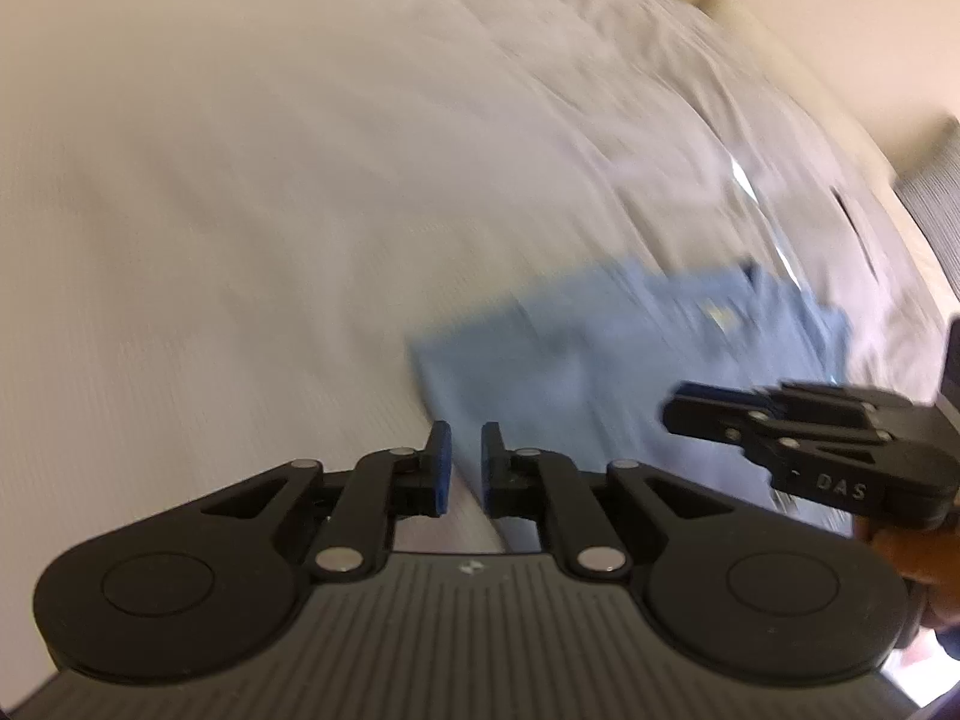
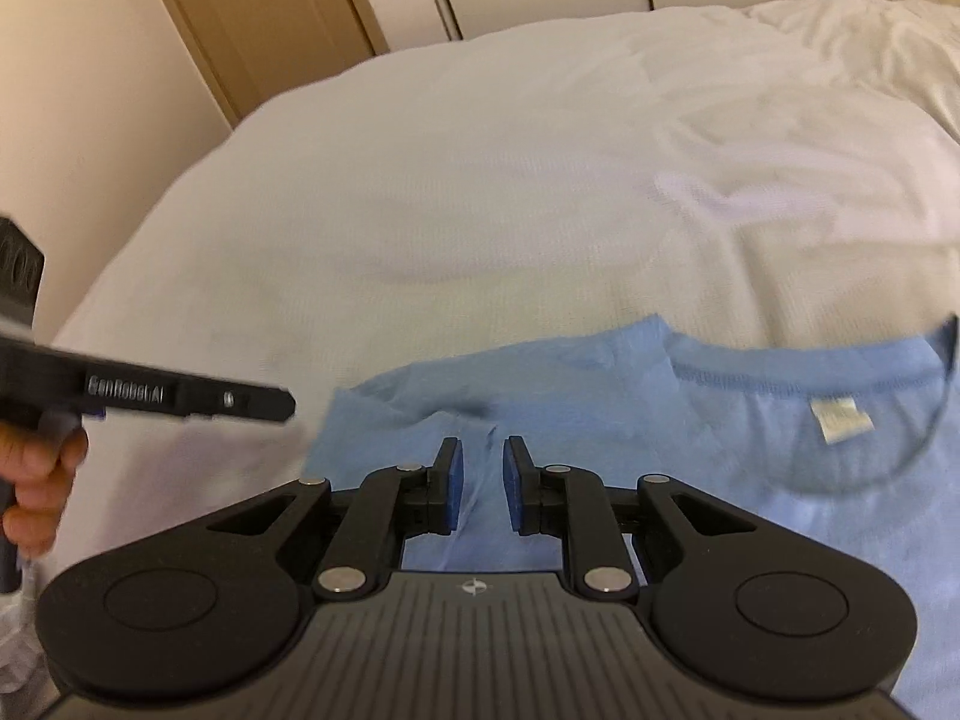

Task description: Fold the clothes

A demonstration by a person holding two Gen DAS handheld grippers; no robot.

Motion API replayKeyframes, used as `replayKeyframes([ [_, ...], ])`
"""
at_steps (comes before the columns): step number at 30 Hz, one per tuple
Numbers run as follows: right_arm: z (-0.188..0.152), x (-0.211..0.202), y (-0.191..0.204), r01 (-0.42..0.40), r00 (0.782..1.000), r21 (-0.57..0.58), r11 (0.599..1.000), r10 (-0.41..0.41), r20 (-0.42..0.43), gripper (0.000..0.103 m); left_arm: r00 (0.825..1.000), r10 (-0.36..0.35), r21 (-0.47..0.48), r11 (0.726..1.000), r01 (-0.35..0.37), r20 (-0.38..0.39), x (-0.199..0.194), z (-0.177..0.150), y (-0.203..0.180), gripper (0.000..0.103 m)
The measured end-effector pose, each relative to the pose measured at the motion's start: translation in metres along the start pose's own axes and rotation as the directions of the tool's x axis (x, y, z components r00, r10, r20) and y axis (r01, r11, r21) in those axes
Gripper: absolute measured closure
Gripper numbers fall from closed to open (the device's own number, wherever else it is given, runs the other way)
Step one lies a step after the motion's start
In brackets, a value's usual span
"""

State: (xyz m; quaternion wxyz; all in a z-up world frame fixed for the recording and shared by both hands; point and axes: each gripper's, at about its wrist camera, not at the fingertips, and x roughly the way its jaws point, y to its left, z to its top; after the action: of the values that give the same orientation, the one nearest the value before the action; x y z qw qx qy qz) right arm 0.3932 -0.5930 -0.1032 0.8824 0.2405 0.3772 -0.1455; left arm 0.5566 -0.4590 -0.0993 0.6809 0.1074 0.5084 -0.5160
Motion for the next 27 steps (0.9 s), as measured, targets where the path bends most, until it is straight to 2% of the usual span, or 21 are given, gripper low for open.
replayKeyframes([
  [3,-0.022,-0.016,0.015,-0.026,0.999,0.001,1.0,0.026,-0.028,0.083,0.998,-0.013,0.013,1.0,0.014,-0.06,-0.001,-0.03,-0.017,0.081],
  [5,-0.041,-0.022,0.028,-0.044,0.997,-0.001,0.999,0.044,-0.071,0.083,0.996,-0.031,-0.02,0.999,0.03,-0.087,0.003,-0.048,-0.019,0.081],
  [6,-0.051,-0.025,0.032,-0.051,0.995,0.004,0.999,0.051,-0.09,0.083,0.995,-0.03,-0.028,0.999,0.028,-0.098,0.005,-0.055,-0.019,0.085],
  [7,-0.061,-0.027,0.037,-0.058,0.992,0.008,0.998,0.059,-0.109,0.082,0.994,-0.029,-0.04,0.999,0.025,-0.101,0.006,-0.062,-0.019,0.096],
  [11,-0.087,-0.029,0.043,-0.048,0.987,0.049,0.998,0.055,-0.151,0.082,0.999,-0.026,-0.227,0.974,0.019,-0.025,-0.008,-0.075,-0.005,0.096],
  [13,-0.092,-0.032,0.041,-0.033,0.988,0.069,0.997,0.043,-0.152,0.082,1.0,-0.013,-0.281,0.96,0.01,-0.009,-0.013,-0.081,-0.003,0.098],
  [18,-0.08,-0.033,0.037,-0.017,0.993,0.053,0.998,0.023,-0.119,0.079,1.0,0.001,-0.329,0.944,0.001,0.008,-0.013,-0.081,-0.003,0.099],
  [20,-0.071,-0.031,0.037,-0.013,0.995,0.031,0.999,0.016,-0.097,0.074,1.0,-0.009,-0.326,0.945,0.01,0.005,-0.013,-0.08,-0.003,0.099],
  [22,-0.062,-0.027,0.037,-0.009,0.997,0.008,1.0,0.009,-0.075,0.073,1.0,-0.001,-0.315,0.949,0.003,0.007,-0.013,-0.079,-0.004,0.099],
  [27,-0.026,0.013,0.03,0.033,0.999,-0.086,0.996,-0.037,-0.039,0.073,0.999,0.025,-0.279,0.96,-0.018,0.02,-0.015,-0.077,-0.007,0.097],
])
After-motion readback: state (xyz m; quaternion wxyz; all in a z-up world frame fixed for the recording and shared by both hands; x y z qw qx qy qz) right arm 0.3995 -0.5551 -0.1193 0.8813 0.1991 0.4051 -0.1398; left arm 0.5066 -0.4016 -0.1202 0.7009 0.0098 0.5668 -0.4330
